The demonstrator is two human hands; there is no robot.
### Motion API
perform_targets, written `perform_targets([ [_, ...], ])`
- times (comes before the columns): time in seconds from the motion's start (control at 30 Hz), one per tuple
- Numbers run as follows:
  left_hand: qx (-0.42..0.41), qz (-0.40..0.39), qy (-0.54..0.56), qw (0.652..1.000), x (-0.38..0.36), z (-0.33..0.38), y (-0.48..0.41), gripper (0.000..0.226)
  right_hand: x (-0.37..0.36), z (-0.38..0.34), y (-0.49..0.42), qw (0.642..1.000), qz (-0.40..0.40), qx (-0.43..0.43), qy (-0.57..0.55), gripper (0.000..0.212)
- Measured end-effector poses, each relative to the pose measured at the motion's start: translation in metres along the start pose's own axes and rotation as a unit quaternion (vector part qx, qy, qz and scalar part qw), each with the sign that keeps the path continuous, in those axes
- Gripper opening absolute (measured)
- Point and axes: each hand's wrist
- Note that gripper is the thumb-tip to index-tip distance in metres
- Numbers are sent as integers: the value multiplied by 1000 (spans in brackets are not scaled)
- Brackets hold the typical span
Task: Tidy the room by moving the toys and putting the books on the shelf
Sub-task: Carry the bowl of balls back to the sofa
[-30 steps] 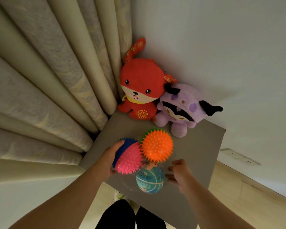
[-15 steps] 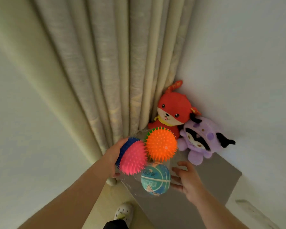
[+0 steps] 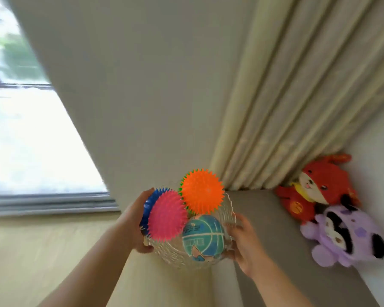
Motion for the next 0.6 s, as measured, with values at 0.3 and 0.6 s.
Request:
perform_targets([
  [0.3,-70,70,195,976,275,-13,88,43,-237,26,85,971,-201,12,133,32],
  [0.6,-164,131,382,900,535,-88,203,56,-481,127,212,908,-380,-57,168,32],
])
Point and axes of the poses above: each hand's wrist, its own y-axis away from the middle knuckle, its own x-axis out of the back of the hand, z = x × y, and after that the axes turned 3 degrees about y, right-handed
